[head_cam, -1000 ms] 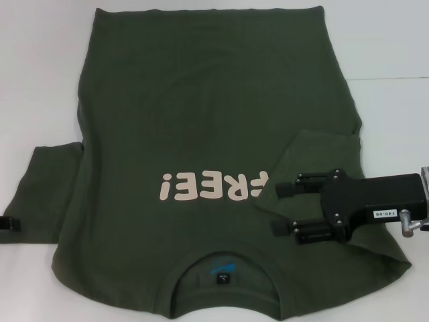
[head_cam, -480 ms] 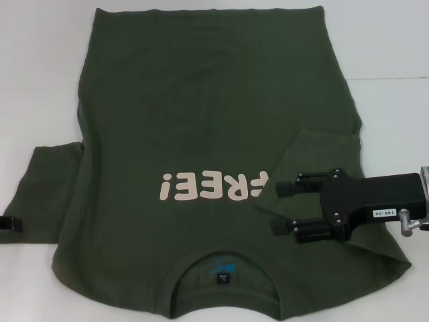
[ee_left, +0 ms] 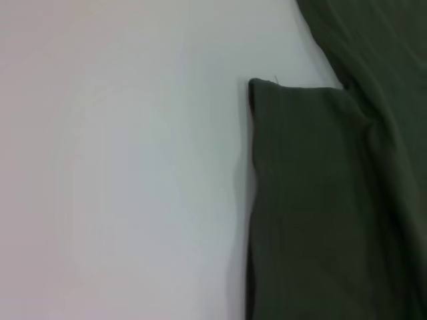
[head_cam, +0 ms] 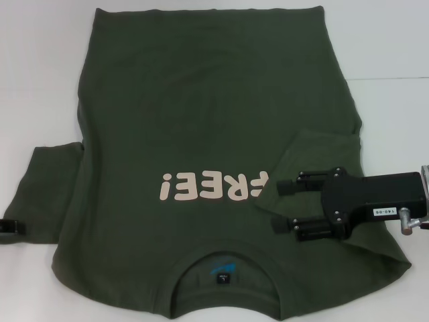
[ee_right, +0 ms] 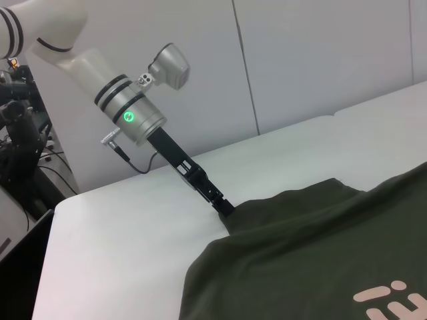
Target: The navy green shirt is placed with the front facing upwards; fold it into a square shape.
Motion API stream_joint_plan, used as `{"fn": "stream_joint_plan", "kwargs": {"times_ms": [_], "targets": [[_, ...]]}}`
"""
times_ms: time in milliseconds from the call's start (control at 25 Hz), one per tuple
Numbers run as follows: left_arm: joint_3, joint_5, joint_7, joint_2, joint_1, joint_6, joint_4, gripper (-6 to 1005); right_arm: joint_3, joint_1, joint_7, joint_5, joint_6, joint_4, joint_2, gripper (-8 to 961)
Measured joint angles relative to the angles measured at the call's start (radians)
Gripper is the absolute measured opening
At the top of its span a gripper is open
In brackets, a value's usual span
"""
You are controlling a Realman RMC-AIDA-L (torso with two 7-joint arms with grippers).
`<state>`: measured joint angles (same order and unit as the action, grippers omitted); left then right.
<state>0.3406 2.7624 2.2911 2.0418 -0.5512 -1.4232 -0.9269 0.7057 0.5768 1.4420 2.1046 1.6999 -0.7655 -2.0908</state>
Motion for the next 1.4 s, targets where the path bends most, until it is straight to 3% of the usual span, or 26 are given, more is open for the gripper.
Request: {"fn": "stream_joint_plan", "kwargs": {"times_ms": [1200,1400], "targets": [[0.004,-0.028,0.008,-0.006,-0.034,-0.021,0.047,682,0.0,-0.01,0.0,0.0,0.007,0.0,0.001,709],[0.026,-0.022,0.023,-0.006,-0.035,-0.018,0.049,538,-0.003,-0.009,0.0,0.0,0.013,0.0,0.001,689]]}}
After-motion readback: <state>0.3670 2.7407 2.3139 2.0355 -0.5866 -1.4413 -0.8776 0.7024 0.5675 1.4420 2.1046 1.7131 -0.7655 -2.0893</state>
